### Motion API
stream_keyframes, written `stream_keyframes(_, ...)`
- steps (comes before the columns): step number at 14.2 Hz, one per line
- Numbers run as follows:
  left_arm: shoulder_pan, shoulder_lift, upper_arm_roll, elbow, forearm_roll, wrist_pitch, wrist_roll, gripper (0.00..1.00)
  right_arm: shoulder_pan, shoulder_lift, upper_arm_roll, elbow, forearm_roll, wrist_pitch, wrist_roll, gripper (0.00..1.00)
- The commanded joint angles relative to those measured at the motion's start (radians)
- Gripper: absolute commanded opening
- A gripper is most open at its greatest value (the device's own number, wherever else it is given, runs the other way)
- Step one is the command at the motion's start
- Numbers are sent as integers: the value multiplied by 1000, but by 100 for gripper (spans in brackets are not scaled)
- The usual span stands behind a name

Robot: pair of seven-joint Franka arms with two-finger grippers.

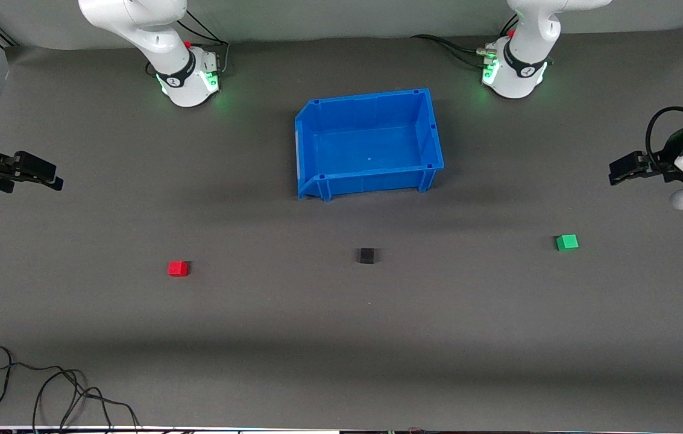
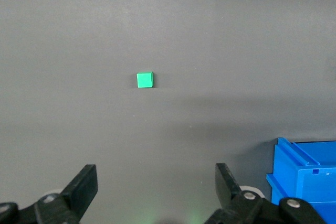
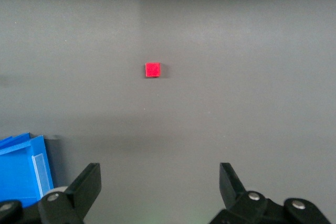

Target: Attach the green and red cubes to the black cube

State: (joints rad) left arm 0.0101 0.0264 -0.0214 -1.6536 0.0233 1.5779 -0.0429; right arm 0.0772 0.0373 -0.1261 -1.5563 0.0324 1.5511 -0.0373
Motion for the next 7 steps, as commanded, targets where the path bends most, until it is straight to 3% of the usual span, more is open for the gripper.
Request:
stream_keyframes(1,-9,-16,11,-11,-8,-12,15,100,6,-20,-12,-2,4,-9,5,100)
stream_keyframes(7,-9,-16,11,-11,-6,-12,15,100,10,-7,-9,15,1,-9,10,100)
